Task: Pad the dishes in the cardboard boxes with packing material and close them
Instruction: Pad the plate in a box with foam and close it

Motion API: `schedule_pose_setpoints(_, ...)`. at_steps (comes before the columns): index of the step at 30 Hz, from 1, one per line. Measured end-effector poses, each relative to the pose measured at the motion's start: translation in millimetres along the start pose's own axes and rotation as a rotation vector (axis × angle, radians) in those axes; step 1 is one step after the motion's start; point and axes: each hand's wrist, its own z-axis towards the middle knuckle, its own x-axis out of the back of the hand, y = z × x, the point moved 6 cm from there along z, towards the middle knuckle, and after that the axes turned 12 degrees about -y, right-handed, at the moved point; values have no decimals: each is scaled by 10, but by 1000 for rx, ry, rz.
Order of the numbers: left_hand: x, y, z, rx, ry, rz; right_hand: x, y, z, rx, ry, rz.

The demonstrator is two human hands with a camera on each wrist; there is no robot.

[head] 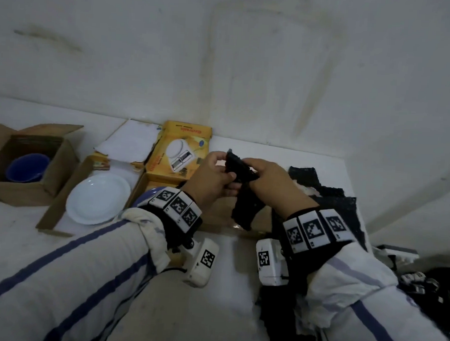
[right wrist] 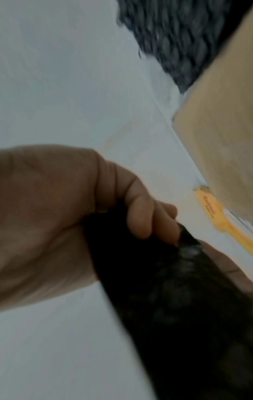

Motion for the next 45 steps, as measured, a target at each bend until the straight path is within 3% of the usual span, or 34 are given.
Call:
schedule_pose_setpoints(3,283,27,-145,7,3,-142,-174,-132,170,-53,127,159)
schedule_pose_setpoints(5,529,6,-255,34,-7,-237,-363,-285,306,-35,126,336)
schedule_pose_setpoints(10,1319,-33,-420,59,171,-121,-886,-781,600,35,-88,463)
schedule_pose_setpoints(14,1759,-49,-481,22,307,-18,-1183,-892,882,21,-126,440)
schedule_pose_setpoints(19,2032,-97,-417,55,357,262,-1402,-964,1160,84,-171,331)
schedule_pose_setpoints(24,2119,-232,-305,237,257,644,-1474,-800,1366,-98,-69,72)
schedule_pose_setpoints(28,2245,-315,-285,369,272,955,-1547,-810,1462,-149,-4,-121)
schedule_pose_setpoints(34,2340,-360,-266,402,183,998,-1883,-895,1669,-123,-229,-286)
schedule_pose_setpoints(41,2360,-354,-289,388,157,953,-1911,-897,1676,-83,-90,-348)
schedule_pose_setpoints(45,2358,-356,-297,397,140,921,-2028,-849,1690,-62,-178,-500)
